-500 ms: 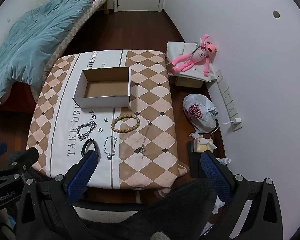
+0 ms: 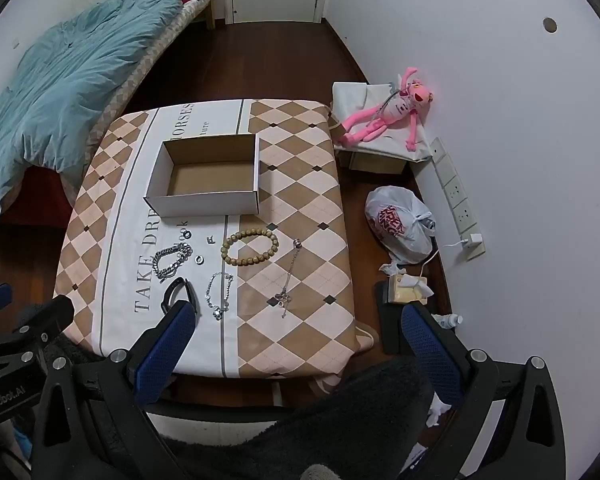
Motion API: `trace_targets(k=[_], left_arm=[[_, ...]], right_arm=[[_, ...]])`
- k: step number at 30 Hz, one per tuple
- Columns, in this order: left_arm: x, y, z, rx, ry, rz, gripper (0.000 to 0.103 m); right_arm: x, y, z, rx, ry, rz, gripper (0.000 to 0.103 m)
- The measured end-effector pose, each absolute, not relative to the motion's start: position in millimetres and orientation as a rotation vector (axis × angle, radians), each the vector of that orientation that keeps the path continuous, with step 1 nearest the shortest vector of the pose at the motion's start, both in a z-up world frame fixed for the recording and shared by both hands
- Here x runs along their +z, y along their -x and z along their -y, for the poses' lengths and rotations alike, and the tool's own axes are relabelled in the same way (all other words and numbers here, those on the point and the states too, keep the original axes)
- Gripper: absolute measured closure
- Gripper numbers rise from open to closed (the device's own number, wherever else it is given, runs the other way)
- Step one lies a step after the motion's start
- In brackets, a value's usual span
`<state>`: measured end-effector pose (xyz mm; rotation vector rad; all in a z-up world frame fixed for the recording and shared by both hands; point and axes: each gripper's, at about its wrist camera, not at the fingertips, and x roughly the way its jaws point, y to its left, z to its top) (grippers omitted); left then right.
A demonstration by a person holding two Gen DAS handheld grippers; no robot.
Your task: Organize jewelry
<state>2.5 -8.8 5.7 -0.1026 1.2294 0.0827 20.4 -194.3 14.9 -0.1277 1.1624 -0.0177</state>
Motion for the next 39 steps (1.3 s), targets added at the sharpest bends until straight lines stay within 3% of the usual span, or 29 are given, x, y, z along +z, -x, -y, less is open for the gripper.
trace_targets(k=[39], left_arm=[[13.5,4.2,5.2,0.071,0.114,-1.215,0.000]], right_arm=[[18.5,-19.3,195.4,-0.016,0.127,-1.158,0.000]])
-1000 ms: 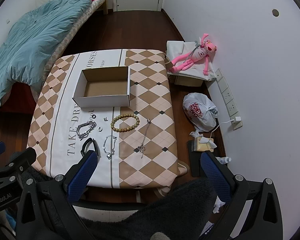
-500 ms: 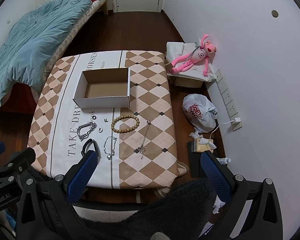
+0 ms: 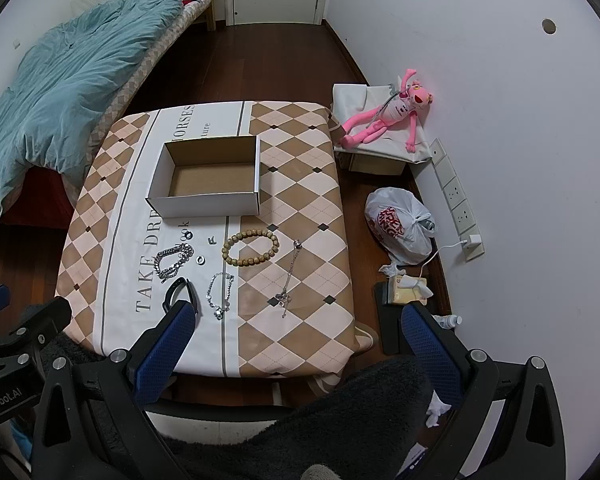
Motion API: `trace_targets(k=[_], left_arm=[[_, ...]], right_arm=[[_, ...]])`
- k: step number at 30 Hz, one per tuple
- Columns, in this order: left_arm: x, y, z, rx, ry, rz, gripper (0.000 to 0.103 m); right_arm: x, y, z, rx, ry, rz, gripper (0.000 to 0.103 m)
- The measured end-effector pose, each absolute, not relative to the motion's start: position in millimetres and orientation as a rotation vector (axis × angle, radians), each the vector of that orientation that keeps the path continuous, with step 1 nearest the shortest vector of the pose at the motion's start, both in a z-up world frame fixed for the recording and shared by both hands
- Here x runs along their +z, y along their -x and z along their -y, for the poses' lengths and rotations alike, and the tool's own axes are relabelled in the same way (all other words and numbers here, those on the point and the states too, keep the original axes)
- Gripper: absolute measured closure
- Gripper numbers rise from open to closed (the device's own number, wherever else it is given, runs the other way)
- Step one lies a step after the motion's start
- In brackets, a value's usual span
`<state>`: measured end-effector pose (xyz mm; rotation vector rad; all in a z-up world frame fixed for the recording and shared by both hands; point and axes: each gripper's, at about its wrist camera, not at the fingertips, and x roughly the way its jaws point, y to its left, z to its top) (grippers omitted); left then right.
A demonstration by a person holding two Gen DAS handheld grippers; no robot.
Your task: Organize jewelry
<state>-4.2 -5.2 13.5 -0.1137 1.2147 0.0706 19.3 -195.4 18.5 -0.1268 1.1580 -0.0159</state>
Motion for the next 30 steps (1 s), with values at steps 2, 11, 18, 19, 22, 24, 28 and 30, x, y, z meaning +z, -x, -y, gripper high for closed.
trace_targets(k=[2,11,18,19,22,24,28,30], left_arm=[[13.4,4.2,5.1,0.071,0.113,-1.215,0.000],[14.3,4.6,5.5,0.069,0.111,-1.210,0.000],[15.2,4.5,6.6,0.067,0.112,-1.212,0.000],[15.2,4.6,6.8,0.066,0.110,-1.211,0.000],[15.4,4.4,7.2,0.066,0.110,-1.210,0.000],[15.4,4.3,7.3,0.067,0.109,-1.210,0.000],[15.9,4.4,7.5,0.068,0.110,-1.208,0.000],[15.9,3.9,8.1,0.067,0.110,-1.209,0.000]], right_arm=[[18.7,-19.4,195.5,-0.016,0.127,-1.158,0.000],[18.8,-19.5,196.7,-0.017,0.127,-1.158,0.000],[19.8,-19.4,194.8,-0.018,0.127,-1.158,0.000],[19.4,-19.5,195.4,-0.017,0.126,-1.158,0.000],[18.7,-19.1,195.6,-0.017,0.127,-1.158,0.000],[18.4,-18.7,195.7,-0.015,0.126,-1.158,0.000],[16.9,-17.8,194.5,-0.017,0.126,-1.158,0.000],[16.7,-16.8,193.1,-0.017,0.126,-1.157,0.000]])
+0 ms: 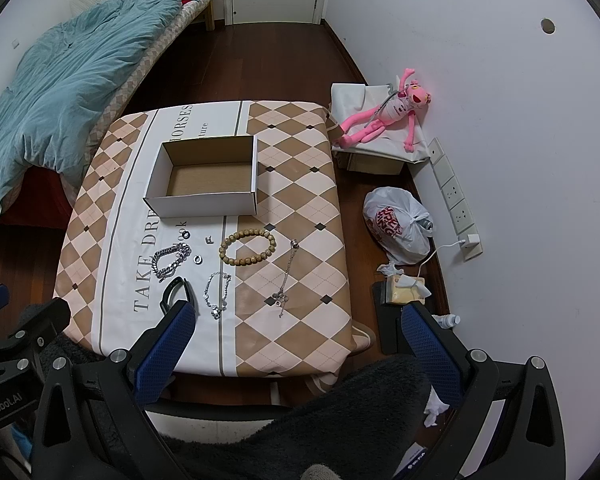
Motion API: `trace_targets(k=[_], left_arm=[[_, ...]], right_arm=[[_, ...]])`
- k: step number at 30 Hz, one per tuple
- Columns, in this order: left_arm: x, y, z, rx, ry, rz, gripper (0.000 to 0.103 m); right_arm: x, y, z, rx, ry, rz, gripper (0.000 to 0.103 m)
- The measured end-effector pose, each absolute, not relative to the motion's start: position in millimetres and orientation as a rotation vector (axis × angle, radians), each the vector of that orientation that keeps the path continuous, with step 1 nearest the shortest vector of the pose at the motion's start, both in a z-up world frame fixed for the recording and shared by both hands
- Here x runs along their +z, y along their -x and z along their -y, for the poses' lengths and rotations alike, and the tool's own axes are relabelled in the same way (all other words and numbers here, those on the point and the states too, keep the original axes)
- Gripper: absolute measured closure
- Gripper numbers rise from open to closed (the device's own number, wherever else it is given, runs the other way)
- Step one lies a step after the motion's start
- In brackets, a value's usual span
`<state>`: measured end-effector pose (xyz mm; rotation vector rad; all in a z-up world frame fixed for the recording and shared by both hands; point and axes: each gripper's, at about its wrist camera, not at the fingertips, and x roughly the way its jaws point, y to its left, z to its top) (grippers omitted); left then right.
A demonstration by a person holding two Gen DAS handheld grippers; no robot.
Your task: Organize jewelry
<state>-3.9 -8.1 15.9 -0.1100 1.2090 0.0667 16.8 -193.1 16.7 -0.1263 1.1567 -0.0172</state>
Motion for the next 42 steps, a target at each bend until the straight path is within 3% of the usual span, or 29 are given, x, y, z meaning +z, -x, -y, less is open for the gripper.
trace_targets(k=[18,33,42], left_arm=[[3,-10,10,0.092,0.091,-1.203,0.000],[-138,-45,14,0.181,-0.121,-1.375,0.000],[-188,-57,41,0.126,-0.127,-1.472,0.000]], right_arm=[[16,-31,210,-0.045,0.099,-1.150,0.000],[-150,-62,233,-0.118,-0.005,-1.348,0.002],[-204,-62,238,-0.136,-0.027,-1.427,0.003]])
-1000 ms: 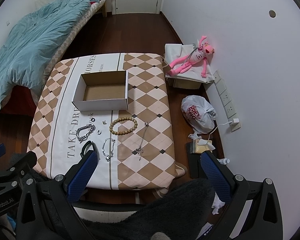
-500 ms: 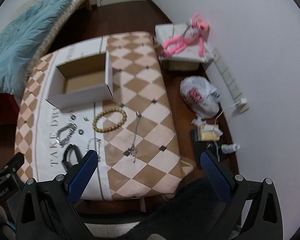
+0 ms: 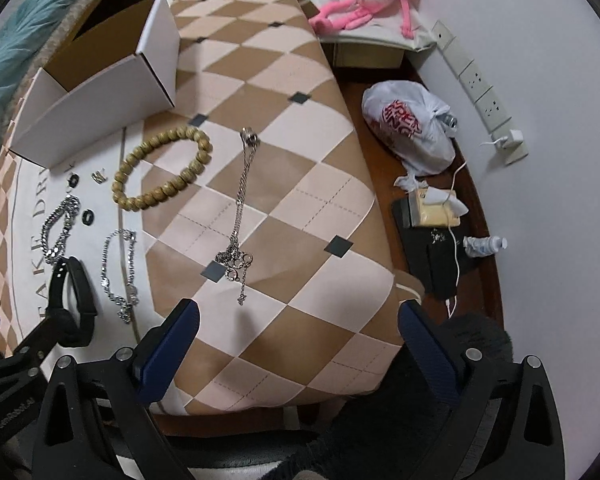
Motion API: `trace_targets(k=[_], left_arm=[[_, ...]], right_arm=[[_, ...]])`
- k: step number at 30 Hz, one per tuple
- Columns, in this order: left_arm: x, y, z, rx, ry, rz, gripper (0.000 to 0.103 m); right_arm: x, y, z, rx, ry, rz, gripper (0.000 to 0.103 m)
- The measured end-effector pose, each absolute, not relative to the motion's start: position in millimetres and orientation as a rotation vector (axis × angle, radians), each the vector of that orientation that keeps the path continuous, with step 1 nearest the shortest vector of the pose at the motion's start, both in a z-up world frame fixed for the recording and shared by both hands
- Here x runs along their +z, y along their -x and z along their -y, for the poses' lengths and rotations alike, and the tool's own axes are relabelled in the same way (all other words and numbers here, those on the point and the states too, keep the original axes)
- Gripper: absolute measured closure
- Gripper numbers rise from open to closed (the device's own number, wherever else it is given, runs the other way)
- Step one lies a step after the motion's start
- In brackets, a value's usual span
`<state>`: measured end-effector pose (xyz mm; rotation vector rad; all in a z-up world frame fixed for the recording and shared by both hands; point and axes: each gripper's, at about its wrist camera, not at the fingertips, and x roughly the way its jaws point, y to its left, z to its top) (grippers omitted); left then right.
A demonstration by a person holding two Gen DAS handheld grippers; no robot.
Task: Organize jewelry
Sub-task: 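Grasp the black watch band with the left gripper while the right grasps the bead bracelet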
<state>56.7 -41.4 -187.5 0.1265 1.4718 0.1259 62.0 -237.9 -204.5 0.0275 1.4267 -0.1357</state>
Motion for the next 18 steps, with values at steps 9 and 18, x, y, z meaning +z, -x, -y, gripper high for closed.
trace_targets(k=[9,18], left_arm=[[-216,-65,55,0.075,-0.112,-1.528,0.002],[-221,-74,58,0.009,-0.047,-1.508,0.057]], right_arm=[[-219,-62,243,-0.135,-0.053,-1.450,0.003],[-221,-65,249,-0.117,-0.083,-1.449,0.003]])
